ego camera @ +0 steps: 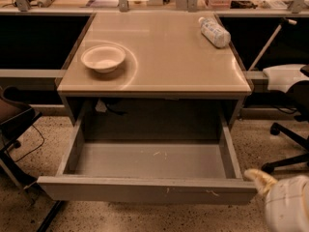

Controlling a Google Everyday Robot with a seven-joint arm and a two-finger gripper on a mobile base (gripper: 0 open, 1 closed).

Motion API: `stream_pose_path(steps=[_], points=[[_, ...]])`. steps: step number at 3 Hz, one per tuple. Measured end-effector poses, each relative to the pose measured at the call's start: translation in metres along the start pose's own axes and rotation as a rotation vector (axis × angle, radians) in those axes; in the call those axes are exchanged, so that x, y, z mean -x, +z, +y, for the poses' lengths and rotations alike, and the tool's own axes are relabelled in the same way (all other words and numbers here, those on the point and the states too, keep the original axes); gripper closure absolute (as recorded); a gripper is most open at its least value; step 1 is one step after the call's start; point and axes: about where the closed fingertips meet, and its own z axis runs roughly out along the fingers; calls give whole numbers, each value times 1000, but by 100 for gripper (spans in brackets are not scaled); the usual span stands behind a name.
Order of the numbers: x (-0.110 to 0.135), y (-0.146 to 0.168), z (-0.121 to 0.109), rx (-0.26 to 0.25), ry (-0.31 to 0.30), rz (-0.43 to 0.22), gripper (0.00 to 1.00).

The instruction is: Close top drawer

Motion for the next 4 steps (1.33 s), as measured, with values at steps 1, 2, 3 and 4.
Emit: stream_pose_path(steps=[1, 2, 3, 4], points=[[-18, 49, 18, 65, -1, -29, 0], [-25, 87, 10, 69, -12, -38, 0], [-31, 115, -22, 20, 25, -45, 0], [-37, 132, -45, -17, 77, -45, 0]])
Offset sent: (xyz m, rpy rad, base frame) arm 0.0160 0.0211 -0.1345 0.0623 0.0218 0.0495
